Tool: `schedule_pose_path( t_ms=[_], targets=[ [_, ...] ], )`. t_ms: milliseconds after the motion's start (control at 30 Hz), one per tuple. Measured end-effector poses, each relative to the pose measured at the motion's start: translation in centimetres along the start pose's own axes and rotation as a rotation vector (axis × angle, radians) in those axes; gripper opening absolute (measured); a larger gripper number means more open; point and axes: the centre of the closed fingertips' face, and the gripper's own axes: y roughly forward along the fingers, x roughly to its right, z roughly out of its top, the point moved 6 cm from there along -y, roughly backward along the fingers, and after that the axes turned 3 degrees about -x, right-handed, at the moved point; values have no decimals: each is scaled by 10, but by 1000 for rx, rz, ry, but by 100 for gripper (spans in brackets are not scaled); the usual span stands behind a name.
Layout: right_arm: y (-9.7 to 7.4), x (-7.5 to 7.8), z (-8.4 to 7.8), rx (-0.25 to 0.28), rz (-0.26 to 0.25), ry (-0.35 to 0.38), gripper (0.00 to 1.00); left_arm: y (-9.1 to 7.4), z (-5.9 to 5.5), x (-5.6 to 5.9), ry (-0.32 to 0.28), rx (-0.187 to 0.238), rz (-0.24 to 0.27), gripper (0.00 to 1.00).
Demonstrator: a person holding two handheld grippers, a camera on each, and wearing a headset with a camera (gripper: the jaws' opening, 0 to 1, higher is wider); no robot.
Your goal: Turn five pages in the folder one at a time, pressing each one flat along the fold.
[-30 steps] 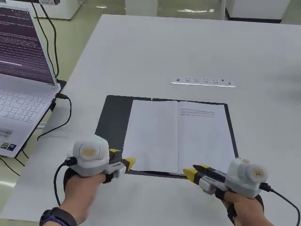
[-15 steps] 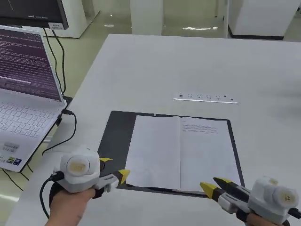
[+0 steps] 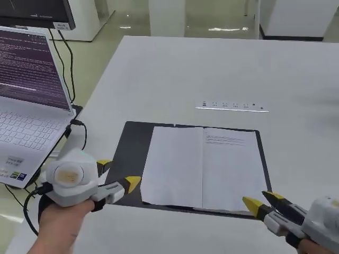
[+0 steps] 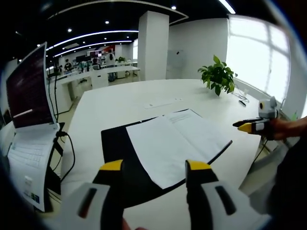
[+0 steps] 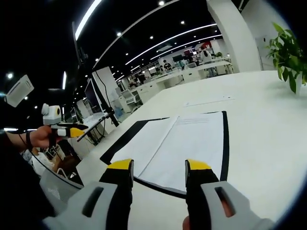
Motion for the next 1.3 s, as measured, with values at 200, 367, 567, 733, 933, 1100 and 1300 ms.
schedule_pose_path(
  t_ms=[200, 367, 567, 733, 933, 1100, 1300],
  targets=[
    [-12, 4, 1, 12, -21, 1, 44, -5, 2, 6, 7, 9, 4, 53],
    [-24, 6, 0, 10, -39, -4, 48, -10, 2, 14, 4, 9, 1, 56],
    [-39, 9, -1, 14, -55, -1, 51, -13, -3, 20, -4, 8, 3, 58],
    [-46, 5, -2, 7, -60, -12, 54, -10, -5, 23, -6, 6, -19, 61],
    [-52, 3, -5, 15, -72, -5, 55, -4, -4, 26, 7, 3, -34, 63],
    [-57, 3, -7, 15, -81, -1, 56, -1, -2, 30, 8, -1, -49, 64],
    [-60, 4, -9, 5, -86, -1, 58, 5, 2, 36, 7, 2, -69, 64]
  ],
)
